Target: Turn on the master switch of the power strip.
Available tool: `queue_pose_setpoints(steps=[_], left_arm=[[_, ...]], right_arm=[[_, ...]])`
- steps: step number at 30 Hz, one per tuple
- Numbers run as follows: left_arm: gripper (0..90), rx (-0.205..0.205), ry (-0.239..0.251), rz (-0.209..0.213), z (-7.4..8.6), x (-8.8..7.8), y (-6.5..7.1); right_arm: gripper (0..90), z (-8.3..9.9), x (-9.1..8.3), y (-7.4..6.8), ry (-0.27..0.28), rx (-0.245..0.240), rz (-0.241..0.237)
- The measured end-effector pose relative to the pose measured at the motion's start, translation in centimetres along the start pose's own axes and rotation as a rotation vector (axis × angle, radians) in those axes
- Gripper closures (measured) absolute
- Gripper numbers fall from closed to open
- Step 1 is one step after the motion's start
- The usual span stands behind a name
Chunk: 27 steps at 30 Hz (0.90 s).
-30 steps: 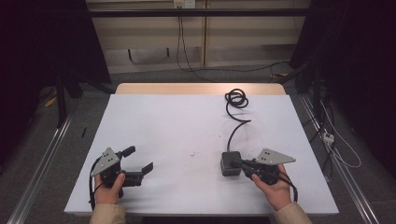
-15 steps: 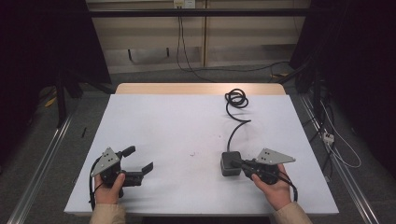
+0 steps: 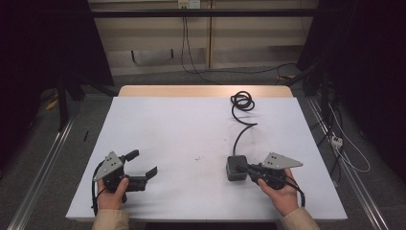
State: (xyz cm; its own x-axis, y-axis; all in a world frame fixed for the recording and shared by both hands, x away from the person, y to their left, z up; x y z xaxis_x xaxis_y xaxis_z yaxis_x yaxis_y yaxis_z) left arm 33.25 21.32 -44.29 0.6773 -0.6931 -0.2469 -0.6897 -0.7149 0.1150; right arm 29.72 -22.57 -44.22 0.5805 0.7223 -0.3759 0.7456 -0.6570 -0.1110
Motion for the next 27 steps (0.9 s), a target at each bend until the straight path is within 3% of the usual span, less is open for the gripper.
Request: queue_pose_setpoints(steps=[27], left_arm=[[3.2, 0.005, -0.003, -0.005, -0.04, 0.02, 0.03]], right_arm=[[90.0, -0.05, 0.09, -0.1, -0.006, -0.009, 0.016]])
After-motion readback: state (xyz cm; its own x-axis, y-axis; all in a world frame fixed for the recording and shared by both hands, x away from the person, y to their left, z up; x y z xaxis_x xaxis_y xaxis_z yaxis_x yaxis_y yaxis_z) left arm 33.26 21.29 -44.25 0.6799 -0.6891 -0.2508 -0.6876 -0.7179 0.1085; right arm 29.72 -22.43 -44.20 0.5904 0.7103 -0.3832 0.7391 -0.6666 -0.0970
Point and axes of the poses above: each handheld gripper's, and its own axes: x roughly forward along the jaws, z roughly out of its underside, y roughly to its right, the point moved 1 cm from there along x, roughly forward along the jaws, and after that the axes turned 4 degrees about -z, right-handed, at the moved point
